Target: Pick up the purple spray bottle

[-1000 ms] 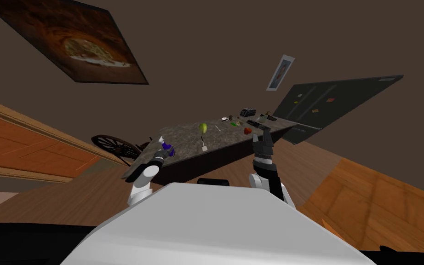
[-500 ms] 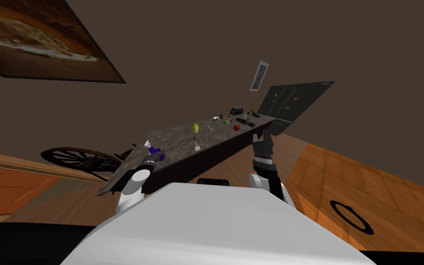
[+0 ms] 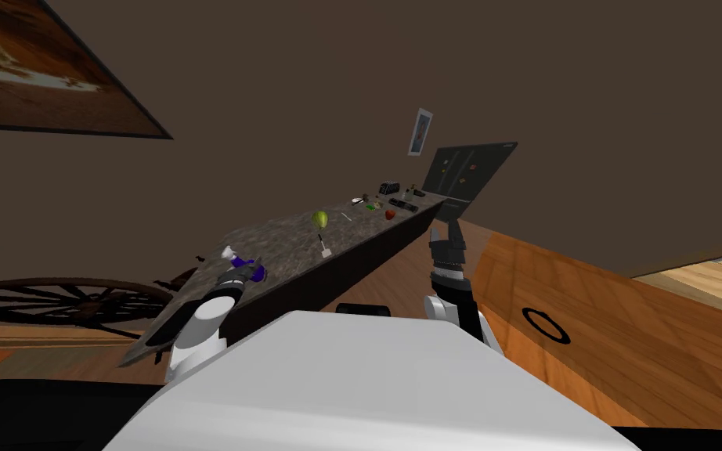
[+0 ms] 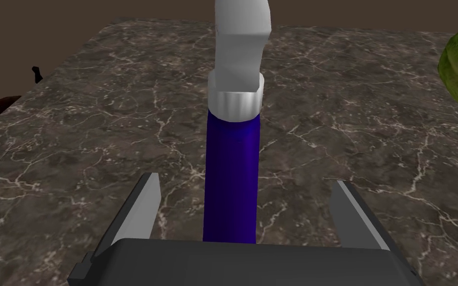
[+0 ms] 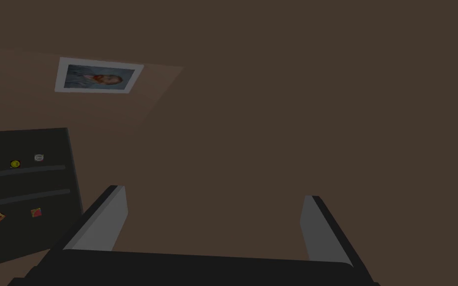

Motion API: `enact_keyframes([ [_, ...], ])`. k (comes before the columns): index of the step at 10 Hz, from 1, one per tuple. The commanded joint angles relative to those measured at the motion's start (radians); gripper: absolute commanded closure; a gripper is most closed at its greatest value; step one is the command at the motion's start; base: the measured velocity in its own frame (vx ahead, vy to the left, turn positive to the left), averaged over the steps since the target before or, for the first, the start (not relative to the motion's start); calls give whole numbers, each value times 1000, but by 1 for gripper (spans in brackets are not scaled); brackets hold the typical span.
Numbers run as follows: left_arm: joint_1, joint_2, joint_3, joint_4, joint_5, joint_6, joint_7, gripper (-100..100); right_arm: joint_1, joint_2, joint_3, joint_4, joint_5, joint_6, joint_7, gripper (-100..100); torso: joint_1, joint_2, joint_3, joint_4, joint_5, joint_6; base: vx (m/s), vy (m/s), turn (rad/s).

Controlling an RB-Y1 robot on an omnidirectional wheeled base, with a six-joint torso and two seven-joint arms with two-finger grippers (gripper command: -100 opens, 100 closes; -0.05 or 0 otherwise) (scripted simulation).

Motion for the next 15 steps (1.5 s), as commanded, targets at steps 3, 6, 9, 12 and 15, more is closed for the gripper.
enact_keyframes([
  [3,-8,3,48,20,10,-9,-6,-100,0,0,0,0,0,0,0,0,2,0,0,0,0,-2,-24,-27,-118],
  [6,-7,3,52,19,9,-11,-7,100,0,0,0,0,0,0,0,0,3,-3,-2,-1,1,0,-1,1,7],
  [9,-7,3,52,19,9,-11,-7,0,0,0,0,0,0,0,0,0,3,-3,-2,-1,1,0,0,0,0],
  [12,2,-27,-56,-32,-41,-4,-3,100,1,0,0,0,0,0,0,0,6,-5,-3,-2,2,-2,57,68,338],
  [15,8,-43,-138,-59,-68,0,-1,100,0,0,0,0,0,0,0,0,9,-6,-5,-4,6,-2,43,41,255],
])
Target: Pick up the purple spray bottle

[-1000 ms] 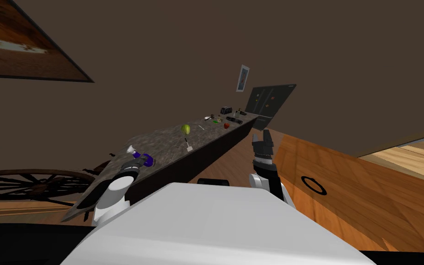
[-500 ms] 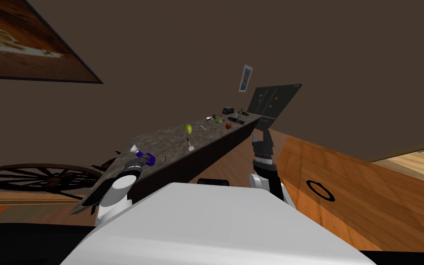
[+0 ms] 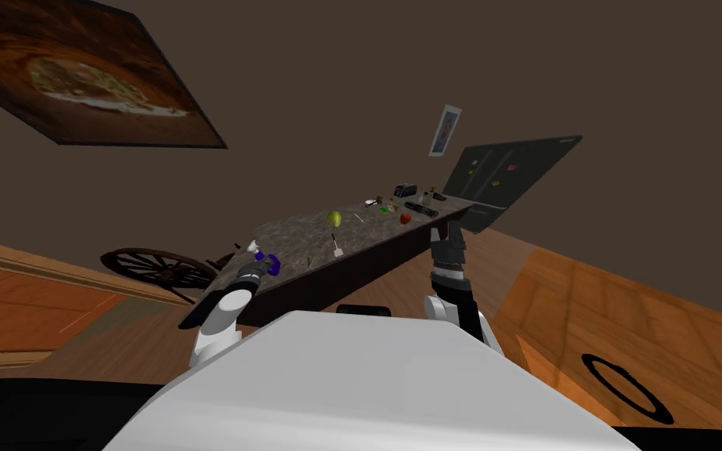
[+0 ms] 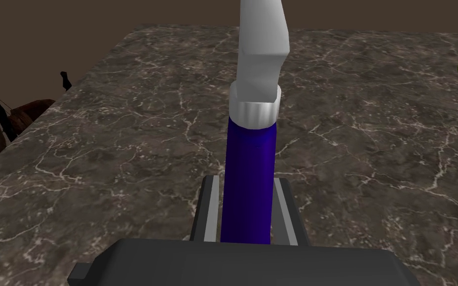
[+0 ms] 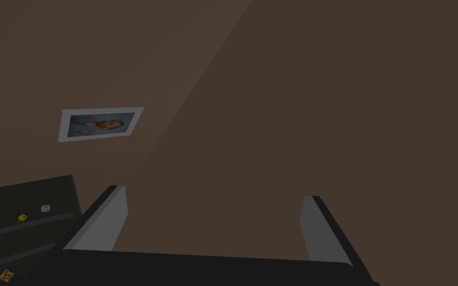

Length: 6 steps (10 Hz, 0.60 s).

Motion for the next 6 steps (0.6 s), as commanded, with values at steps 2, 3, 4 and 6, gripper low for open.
enact_keyframes([
  [2,0,-11,-60,-11,-19,5,3,100,0,0,0,0,0,0,0,0,1,0,0,-1,1,-1,35,31,239],
  [3,5,-26,-98,-37,-46,8,4,100,0,0,0,0,0,0,0,0,1,1,-1,-2,3,1,46,47,396],
  [4,5,-26,-127,-37,-46,8,4,100,0,0,0,0,0,0,0,0,3,-1,-2,-2,4,-1,57,39,294],
  [6,10,-42,-178,-64,-72,11,6,100,0,0,0,0,0,0,0,0,2,-3,-4,-5,7,4,35,28,201],
])
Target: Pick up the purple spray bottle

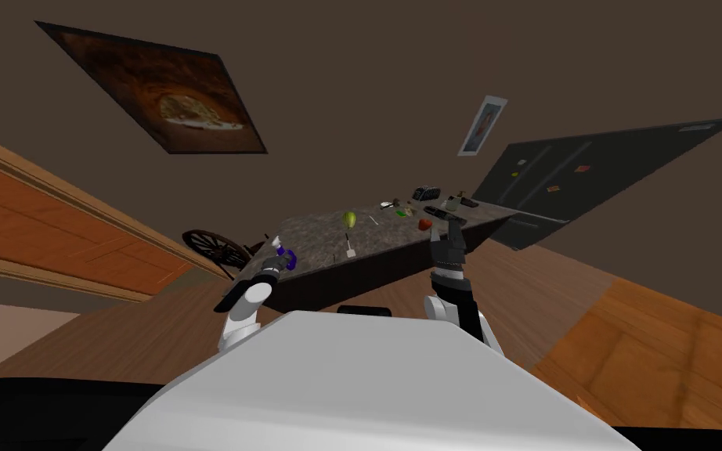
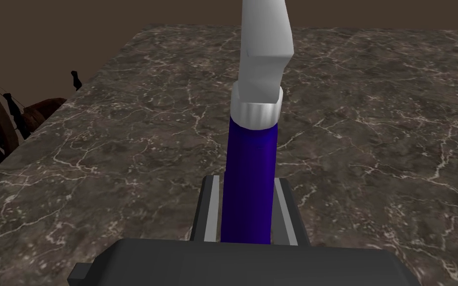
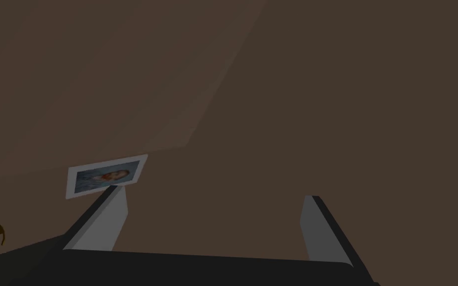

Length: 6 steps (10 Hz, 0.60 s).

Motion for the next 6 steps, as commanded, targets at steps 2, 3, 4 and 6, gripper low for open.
enact_keyframes([
  [2,9,-15,-78,-39,-35,15,9,100,0,0,0,0,0,0,0,0,0,-2,-1,0,0,2,74,31,292],
  [3,9,-15,-101,-39,-35,15,9,100,0,0,0,0,0,0,0,0,1,-4,-2,0,0,1,81,51,402],
  [4,9,-15,-132,-39,-35,15,9,100,0,0,0,0,0,0,0,0,2,-3,-2,-1,1,1,32,23,116],
  [6,14,-30,-191,-66,-61,18,11,100,0,0,0,0,0,0,0,0,1,-3,-2,-1,1,2,48,30,325],
])
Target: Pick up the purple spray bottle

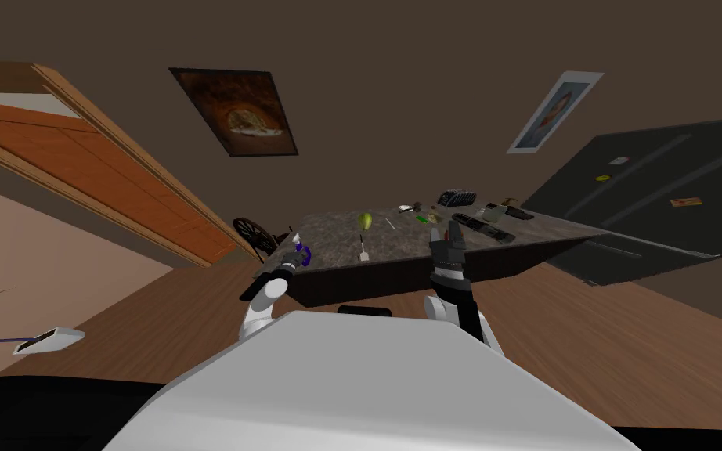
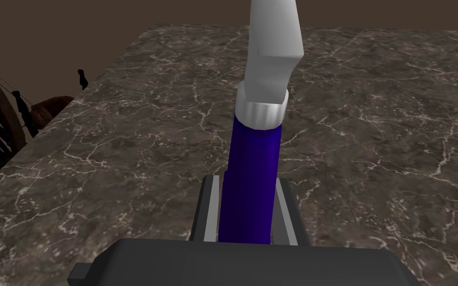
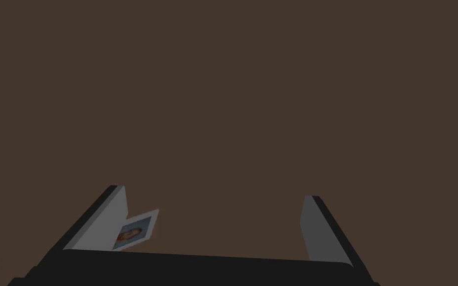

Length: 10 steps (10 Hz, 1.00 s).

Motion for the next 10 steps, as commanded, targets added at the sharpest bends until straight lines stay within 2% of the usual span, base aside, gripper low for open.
enact_keyframes([
  [1,-3,-16,-31,-19,-21,14,7,100,0,0,0,0,0,0,0,0,0,0,0,0,0,0,24,13,58],
  [2,2,-31,-73,-45,-48,17,9,100,0,0,0,0,0,0,0,0,-2,0,0,0,1,3,63,21,284],
  [4,2,-31,-110,-45,-48,17,9,100,0,0,0,0,0,0,0,0,-1,-3,-2,-1,1,1,54,10,226],
  [5,7,-47,-142,-72,-74,20,11,100,0,0,0,0,0,0,0,0,-1,-2,-1,-1,1,4,62,30,298],
  [6,7,-47,-174,-72,-74,20,11,100,0,0,0,0,0,0,0,0,0,-3,-2,0,1,2,67,29,347],
  [7,7,-47,-188,-72,-74,20,11,100,0,0,0,0,0,0,0,0,1,-3,-2,-1,2,2,31,7,66],
  [8,13,-62,-226,-99,-101,24,13,100,0,0,0,0,0,0,0,0,0,-2,-1,0,2,3,50,27,347],
  [9,13,-62,-256,-99,-101,24,13,100,0,0,0,0,0,0,0,0,1,-2,-1,0,2,1,66,17,316],
  [10,13,-62,-266,-99,-101,24,13,100,0,0,0,0,0,0,0,0,1,-3,-1,0,2,2,37,-4,45],
])
